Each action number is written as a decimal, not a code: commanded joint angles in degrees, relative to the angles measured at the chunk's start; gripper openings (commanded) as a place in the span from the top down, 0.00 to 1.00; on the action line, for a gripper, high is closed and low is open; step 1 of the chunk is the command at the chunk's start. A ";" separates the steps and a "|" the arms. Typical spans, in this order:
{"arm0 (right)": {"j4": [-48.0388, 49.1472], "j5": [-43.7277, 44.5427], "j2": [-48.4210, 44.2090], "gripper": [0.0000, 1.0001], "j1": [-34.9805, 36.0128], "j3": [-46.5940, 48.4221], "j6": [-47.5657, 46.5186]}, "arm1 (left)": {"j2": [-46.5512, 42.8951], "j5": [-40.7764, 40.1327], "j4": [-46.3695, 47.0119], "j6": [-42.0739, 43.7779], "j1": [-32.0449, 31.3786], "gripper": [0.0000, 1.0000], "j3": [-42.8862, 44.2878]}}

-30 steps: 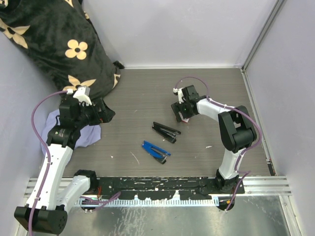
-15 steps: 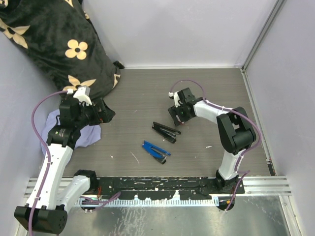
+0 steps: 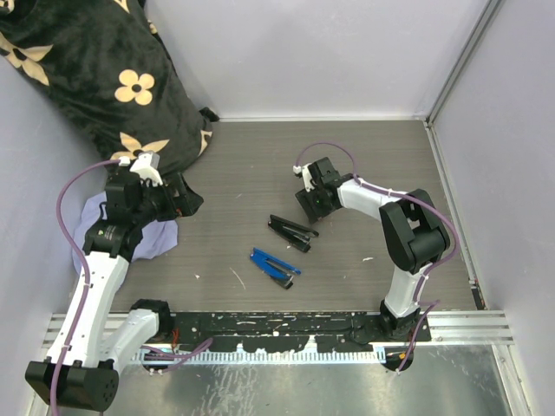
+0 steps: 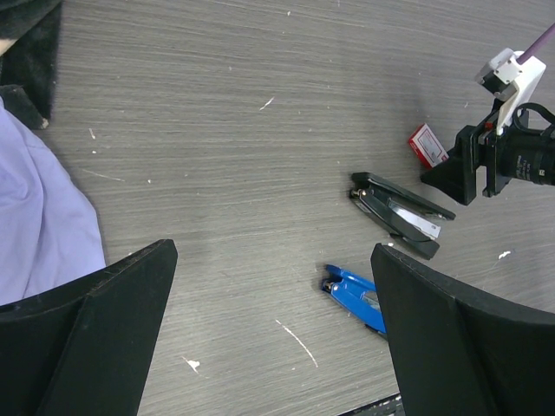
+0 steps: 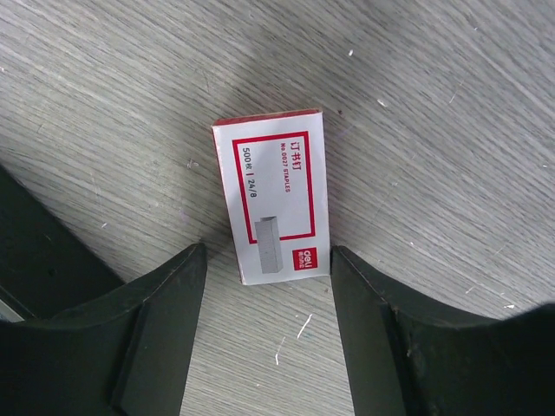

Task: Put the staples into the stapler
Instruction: Pick up the staple box from the center of the board, then open the staple box.

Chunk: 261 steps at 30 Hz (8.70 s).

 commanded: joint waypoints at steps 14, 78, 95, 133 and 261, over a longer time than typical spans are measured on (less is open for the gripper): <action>2.12 2.88 -3.58 0.46 -2.32 -0.68 -0.58 | 0.58 1.80 1.16 0.33 -0.15 0.02 0.32; -1.79 -8.39 -14.73 0.57 5.10 5.58 -1.09 | 14.85 18.14 16.66 -16.55 -9.89 0.02 -1.17; -6.91 -9.96 -17.83 0.57 21.98 12.88 -1.09 | 28.38 32.45 27.28 -25.64 -12.82 0.12 -2.88; -10.81 -12.18 -15.34 0.55 23.42 16.68 -2.80 | 28.88 37.44 38.90 -34.89 -12.81 0.82 -7.52; 68.54 -25.23 -28.79 0.58 12.61 -23.52 86.49 | 8.78 26.36 51.95 -49.47 -10.94 0.81 -14.89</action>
